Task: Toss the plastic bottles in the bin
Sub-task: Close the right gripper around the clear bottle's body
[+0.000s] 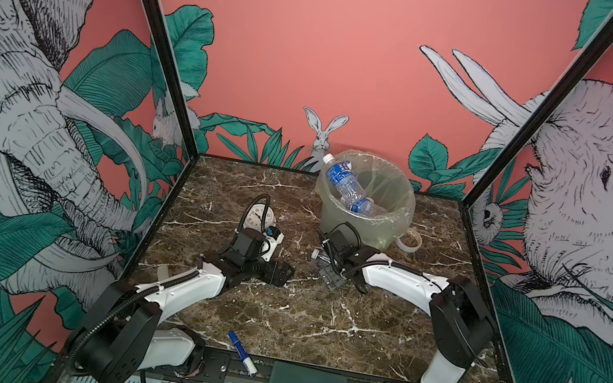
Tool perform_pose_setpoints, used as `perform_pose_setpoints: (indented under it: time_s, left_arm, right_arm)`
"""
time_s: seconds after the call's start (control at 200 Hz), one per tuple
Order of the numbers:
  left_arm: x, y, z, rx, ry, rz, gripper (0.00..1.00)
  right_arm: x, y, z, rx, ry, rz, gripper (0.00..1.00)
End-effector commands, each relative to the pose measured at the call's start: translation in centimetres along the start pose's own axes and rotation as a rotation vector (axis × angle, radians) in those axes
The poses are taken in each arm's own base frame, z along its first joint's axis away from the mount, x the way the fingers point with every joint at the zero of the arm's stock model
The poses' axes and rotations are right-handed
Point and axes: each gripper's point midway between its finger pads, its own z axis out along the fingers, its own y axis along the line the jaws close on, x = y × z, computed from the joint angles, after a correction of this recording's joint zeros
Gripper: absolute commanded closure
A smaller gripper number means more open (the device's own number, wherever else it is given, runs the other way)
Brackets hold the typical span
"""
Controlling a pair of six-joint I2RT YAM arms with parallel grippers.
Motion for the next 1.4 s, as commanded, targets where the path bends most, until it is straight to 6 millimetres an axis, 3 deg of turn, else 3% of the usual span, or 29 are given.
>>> perform_pose_setpoints:
  time_s: [0.0,0.3,0.465,0.77,1.04,1.395]
  left_arm:
    - [0.0,-0.1,-0.3,0.002,-0.015,0.009,0.0]
    - [0.1,-0.1,-0.1,0.001,-0.011,0.005,0.0]
    - [0.1,0.0,0.0,0.001,-0.011,0.003,0.0]
    - [0.2,0.1,-0.3,-0.01,-0.012,0.01,0.0]
    - [0.5,0.3,-0.7,-0.022,-0.015,0.014,0.0]
    - [0.2,0.0,-0.4,-0.008,-0.015,0.008,0.01]
  right_arm:
    - [-0.7,0.5,0.4,-0.03,-0.009,0.0,0.01]
    - [0.1,2.0,0.1,-0.12,-0.012,0.031,0.01]
    - [-0.5,3.0,-0.4,-0.184,-0.036,0.059,0.02]
    - [-1.3,4.2,1.1,-0.222,-0.005,0.06,0.03]
    - [-0.7,4.9,1.7,-0.246,0.027,0.062,0.14]
    - [0.2,4.7,0.6,-0.254,0.007,0.075,0.4]
